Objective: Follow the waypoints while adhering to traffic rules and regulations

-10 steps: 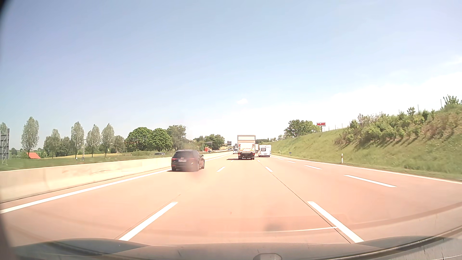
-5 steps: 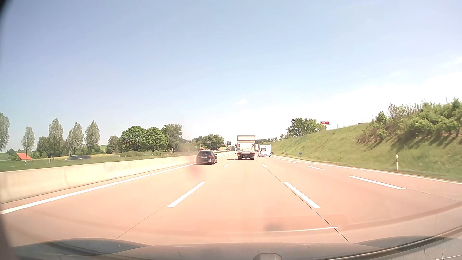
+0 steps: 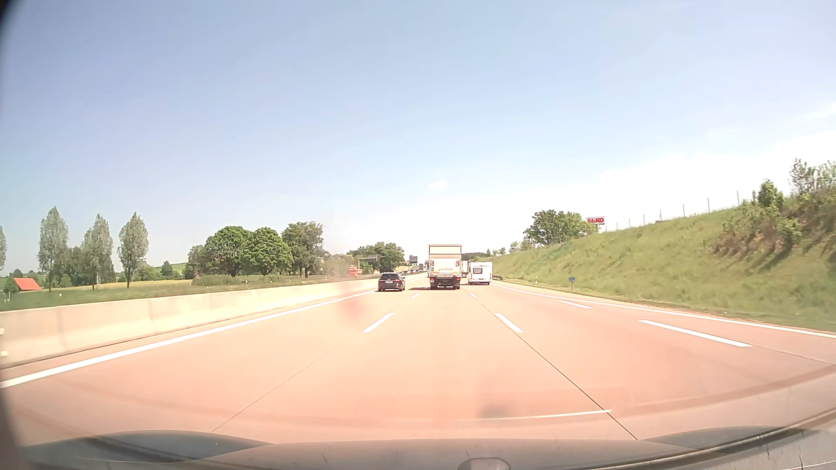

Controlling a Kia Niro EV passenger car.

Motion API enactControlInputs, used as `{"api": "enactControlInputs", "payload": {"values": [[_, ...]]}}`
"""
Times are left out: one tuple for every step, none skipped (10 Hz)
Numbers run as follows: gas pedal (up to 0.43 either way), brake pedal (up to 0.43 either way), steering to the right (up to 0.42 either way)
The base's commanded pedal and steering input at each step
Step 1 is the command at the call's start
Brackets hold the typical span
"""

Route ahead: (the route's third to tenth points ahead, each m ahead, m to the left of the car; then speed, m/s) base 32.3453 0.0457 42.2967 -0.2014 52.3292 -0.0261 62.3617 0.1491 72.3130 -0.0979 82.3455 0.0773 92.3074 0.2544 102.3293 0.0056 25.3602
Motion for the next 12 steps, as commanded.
{"api": "enactControlInputs", "payload": {"values": [[0.189, 0.0, -0.002], [0.189, 0.0, -0.002], [0.189, 0.0, -0.001], [0.189, 0.0, -0.001], [0.189, 0.0, -0.001], [0.189, 0.0, -0.001], [0.177, 0.0, -0.001], [0.157, 0.0, -0.001], [0.15, 0.0, -0.002], [0.138, 0.0, -0.002], [0.138, 0.0, -0.002], [0.138, 0.0, -0.002]]}}
